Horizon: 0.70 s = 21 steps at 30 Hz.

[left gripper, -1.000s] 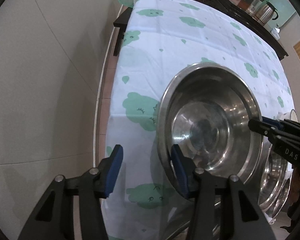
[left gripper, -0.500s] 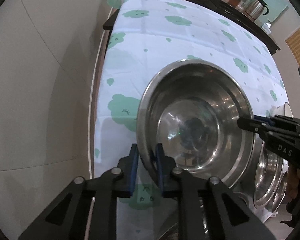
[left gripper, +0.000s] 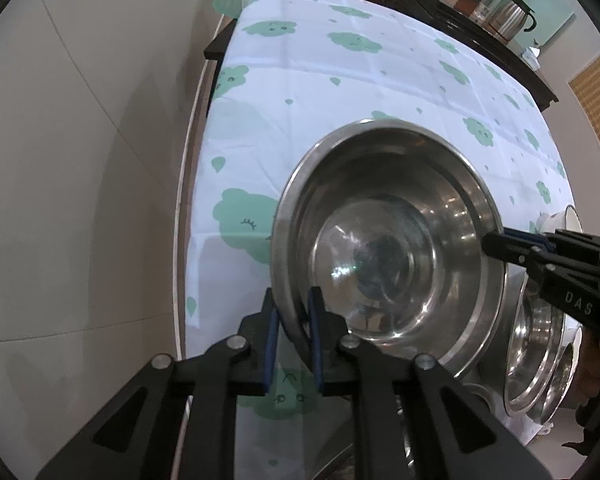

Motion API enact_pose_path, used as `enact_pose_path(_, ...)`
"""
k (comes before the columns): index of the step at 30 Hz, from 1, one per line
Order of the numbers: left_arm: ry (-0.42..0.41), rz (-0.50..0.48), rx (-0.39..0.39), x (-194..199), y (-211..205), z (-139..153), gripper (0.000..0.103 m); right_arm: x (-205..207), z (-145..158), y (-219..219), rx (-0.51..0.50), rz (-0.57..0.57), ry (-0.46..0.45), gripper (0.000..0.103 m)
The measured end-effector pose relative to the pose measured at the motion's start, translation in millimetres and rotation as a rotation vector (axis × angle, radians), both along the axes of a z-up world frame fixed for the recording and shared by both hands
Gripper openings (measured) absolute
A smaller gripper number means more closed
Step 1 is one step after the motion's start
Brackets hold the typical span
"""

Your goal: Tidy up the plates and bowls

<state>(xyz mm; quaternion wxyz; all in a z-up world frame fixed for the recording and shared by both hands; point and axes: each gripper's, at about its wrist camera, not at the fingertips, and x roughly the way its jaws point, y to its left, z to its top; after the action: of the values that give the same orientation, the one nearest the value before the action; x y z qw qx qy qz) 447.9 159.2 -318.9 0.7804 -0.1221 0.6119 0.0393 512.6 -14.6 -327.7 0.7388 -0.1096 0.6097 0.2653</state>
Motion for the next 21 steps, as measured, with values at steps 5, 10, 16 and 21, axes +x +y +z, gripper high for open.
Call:
enact_pose_path(5,-0.013,0.002,0.009,1,1,3,0.011,0,1,2,0.001,-0.001,-0.008,0.012)
enact_pose_path(10,-0.031,0.005,0.019,3,2,9,0.011,2,5,3,0.003,0.002,-0.023,0.012)
enact_pose_path(16,-0.050,0.011,0.033,6,4,16,0.011,5,13,4,0.007,0.003,-0.051,0.012)
enact_pose_path(21,-0.068,0.012,0.047,9,5,28,0.011,6,20,5,0.012,0.005,-0.071,0.012)
